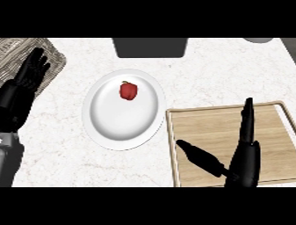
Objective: Pick the bell pepper from the tray and place it in the plate
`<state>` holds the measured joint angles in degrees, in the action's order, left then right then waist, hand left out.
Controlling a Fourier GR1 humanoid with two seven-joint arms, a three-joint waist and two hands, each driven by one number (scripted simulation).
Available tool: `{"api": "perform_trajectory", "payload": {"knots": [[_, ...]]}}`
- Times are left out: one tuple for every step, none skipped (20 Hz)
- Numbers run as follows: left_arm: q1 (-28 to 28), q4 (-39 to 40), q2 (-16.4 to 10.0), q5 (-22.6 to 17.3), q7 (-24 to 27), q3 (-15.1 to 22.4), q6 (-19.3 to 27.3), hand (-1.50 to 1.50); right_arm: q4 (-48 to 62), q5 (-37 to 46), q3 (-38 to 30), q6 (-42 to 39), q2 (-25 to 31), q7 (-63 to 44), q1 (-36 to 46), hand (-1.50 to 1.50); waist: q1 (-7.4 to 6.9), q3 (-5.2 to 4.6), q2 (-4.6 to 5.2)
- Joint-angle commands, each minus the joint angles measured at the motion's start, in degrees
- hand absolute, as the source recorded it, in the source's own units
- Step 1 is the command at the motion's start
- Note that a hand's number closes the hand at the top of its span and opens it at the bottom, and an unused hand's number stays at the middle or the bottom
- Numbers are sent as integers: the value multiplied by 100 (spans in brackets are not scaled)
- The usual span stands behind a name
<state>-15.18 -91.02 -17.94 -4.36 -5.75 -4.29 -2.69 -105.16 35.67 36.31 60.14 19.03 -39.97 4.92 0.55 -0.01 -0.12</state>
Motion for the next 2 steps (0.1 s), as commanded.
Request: {"api": "perform_trajectory", "payload": {"knots": [[416,-456,175,87,-47,118,30,0,-220,8,90,104,328,534,-763,-150,-45,3,1],[-80,-284,-51,-55,-376,-145,-57,0,-56,-177,-279,-182,347,426,-478,-150,-43,3,8]]}}
